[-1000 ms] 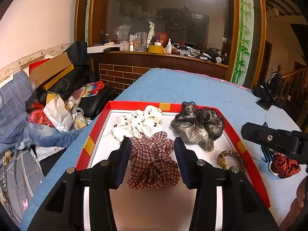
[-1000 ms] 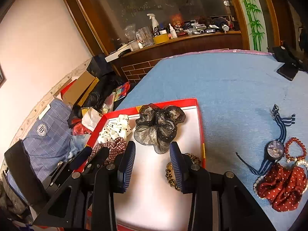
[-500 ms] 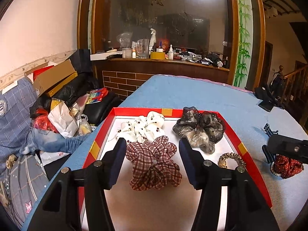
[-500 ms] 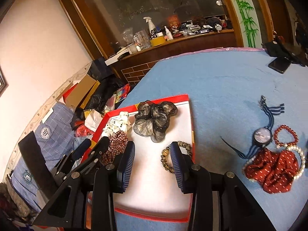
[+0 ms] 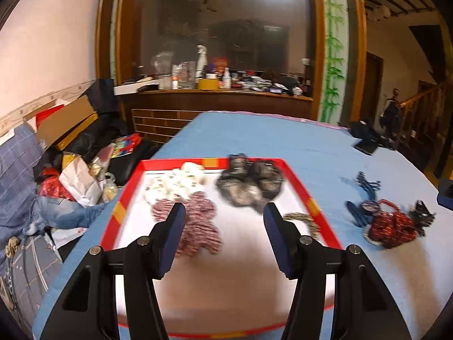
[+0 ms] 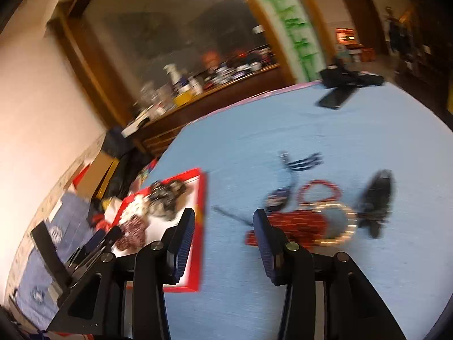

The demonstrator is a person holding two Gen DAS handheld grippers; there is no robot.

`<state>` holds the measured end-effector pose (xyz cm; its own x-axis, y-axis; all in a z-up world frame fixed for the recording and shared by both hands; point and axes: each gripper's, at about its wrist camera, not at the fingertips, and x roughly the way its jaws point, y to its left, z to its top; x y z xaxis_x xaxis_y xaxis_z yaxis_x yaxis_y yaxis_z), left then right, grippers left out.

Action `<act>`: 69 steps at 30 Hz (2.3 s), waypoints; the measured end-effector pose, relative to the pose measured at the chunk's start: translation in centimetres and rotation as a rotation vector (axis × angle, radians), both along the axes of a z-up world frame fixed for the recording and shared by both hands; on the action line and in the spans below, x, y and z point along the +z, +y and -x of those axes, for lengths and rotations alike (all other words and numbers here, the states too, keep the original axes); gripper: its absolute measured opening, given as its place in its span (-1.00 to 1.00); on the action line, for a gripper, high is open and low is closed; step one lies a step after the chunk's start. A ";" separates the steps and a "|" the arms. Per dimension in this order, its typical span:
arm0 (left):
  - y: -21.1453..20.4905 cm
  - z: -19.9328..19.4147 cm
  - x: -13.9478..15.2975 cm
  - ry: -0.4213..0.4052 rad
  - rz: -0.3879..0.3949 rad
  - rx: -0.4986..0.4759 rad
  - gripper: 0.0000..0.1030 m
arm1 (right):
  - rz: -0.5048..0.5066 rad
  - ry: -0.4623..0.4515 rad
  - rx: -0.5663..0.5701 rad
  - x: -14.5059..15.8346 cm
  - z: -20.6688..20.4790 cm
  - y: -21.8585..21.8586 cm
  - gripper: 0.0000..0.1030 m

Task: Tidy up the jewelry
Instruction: 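Grasp red polka-dot scrunchie with left tool while right tool approaches black flower clip, then close the right tool on the black claw clip and lift it while left tool holds the scrunchie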

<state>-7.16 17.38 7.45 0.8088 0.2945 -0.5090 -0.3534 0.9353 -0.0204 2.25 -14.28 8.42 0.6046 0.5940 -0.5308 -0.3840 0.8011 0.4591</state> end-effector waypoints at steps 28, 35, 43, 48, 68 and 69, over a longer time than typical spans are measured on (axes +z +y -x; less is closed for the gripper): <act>-20.7 -13.9 -5.2 0.378 0.169 -0.582 0.43 | -0.174 0.145 -0.270 -5.7 -2.7 -15.4 0.02; -19.2 -13.6 -4.8 0.276 0.167 -0.533 -0.72 | -0.169 0.164 -0.273 -6.0 -3.0 -15.3 0.05; -16.6 -11.4 -1.1 0.046 0.059 -0.458 -0.73 | -0.098 0.276 -0.320 -4.9 -6.3 -14.7 0.34; -15.5 -11.0 -0.5 0.018 0.037 -0.432 -0.73 | -0.005 0.382 -0.341 -5.9 -10.6 -11.9 0.34; -14.9 -10.6 -0.1 0.002 0.055 -0.439 -0.73 | 0.227 0.346 -0.375 -6.2 -10.4 -10.0 -0.16; -14.9 -10.6 -0.1 0.000 0.056 -0.437 -0.73 | 0.190 0.304 -0.367 -5.4 -10.0 -10.2 -0.16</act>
<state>3.46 2.47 7.36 0.8511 -0.1034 -0.5147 0.0754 0.9943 -0.0751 12.27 -24.47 3.01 0.5571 0.2473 -0.7928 0.0668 0.9382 0.3396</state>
